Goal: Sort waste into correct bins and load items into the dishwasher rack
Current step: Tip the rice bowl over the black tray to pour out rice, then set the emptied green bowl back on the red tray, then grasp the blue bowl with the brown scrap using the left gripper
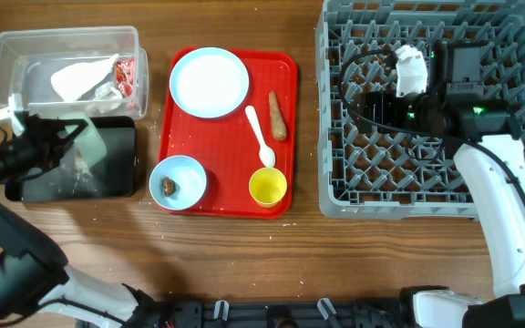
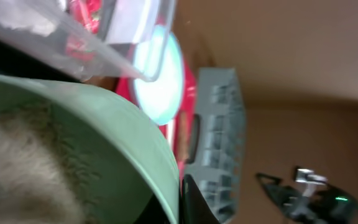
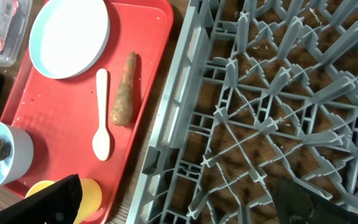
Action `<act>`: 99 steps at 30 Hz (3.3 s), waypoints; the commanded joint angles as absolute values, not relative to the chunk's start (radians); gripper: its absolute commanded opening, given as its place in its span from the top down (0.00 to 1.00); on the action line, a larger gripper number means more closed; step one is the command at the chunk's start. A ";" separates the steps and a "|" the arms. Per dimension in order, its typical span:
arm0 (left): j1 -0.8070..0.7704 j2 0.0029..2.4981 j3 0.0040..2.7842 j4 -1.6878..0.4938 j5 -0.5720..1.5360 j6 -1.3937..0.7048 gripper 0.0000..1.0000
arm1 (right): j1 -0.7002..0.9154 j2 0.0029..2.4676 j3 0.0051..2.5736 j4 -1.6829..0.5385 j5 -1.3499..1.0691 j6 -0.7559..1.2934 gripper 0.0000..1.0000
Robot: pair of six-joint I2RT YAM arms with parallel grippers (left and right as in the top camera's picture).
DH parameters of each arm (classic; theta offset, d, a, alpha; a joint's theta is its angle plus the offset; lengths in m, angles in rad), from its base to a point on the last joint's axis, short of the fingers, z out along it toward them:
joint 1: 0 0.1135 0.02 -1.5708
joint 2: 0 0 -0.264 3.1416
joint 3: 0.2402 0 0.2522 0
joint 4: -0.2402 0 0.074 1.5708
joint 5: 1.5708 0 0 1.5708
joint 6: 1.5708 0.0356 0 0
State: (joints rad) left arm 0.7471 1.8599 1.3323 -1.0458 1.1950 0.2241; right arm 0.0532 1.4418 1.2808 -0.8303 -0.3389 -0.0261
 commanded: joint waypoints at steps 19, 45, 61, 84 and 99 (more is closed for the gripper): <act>0.889 1.930 1.326 -1.020 1.577 -0.271 0.96 | 0.052 1.436 1.296 -0.832 -0.334 -0.015 0.00; 0.139 1.459 1.325 -0.915 0.400 -0.081 0.96 | 0.052 1.436 1.296 -0.831 -0.334 -0.024 0.00; -0.500 1.900 1.325 -0.719 -0.029 -0.082 0.96 | 0.052 1.436 1.295 -0.843 -0.334 -0.025 0.00; -0.358 1.633 1.074 -0.978 0.037 -0.216 0.24 | 0.052 1.436 1.294 -0.858 -0.334 -0.019 0.00; -0.356 1.627 0.950 -0.787 0.037 -0.245 0.96 | 0.052 1.436 1.294 -0.857 -0.334 -0.019 0.00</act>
